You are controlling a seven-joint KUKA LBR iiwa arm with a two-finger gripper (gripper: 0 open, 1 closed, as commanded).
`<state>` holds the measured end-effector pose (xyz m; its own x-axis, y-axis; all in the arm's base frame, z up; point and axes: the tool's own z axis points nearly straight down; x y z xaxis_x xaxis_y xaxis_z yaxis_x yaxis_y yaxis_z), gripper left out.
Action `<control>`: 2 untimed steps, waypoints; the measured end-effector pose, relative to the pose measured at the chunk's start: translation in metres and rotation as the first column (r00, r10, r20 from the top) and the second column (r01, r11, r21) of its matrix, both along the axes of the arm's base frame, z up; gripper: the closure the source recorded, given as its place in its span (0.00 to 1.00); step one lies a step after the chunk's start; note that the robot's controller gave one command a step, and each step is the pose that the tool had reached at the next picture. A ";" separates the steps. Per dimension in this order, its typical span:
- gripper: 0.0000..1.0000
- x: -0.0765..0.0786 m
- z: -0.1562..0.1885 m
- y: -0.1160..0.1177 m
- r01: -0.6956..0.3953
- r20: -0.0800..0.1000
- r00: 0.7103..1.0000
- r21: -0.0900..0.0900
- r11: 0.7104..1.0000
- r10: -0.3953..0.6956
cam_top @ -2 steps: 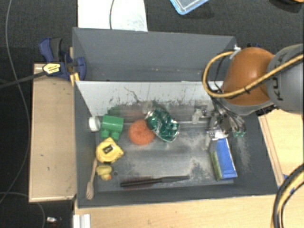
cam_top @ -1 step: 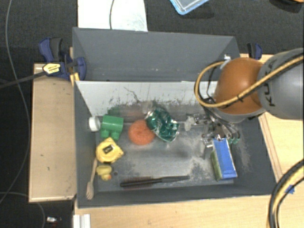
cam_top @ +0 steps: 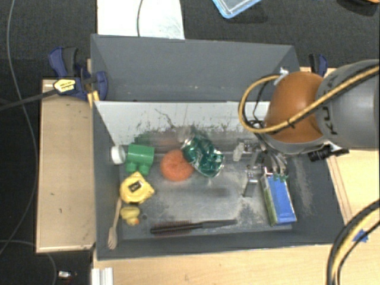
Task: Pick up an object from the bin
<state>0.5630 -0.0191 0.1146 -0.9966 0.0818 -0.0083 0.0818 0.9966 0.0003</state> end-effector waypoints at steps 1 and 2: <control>0.00 0.003 -0.014 0.031 -0.098 -0.003 0.995 0.001 0.995 0.098; 0.00 0.000 0.044 0.042 -0.018 0.000 1.000 0.000 1.000 0.018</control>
Offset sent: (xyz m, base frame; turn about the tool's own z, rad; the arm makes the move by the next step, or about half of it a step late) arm -0.0011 0.0432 0.0464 -0.0162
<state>0.5632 0.0227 0.1581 -0.9980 0.0634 -0.0087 0.0634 0.9980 0.0002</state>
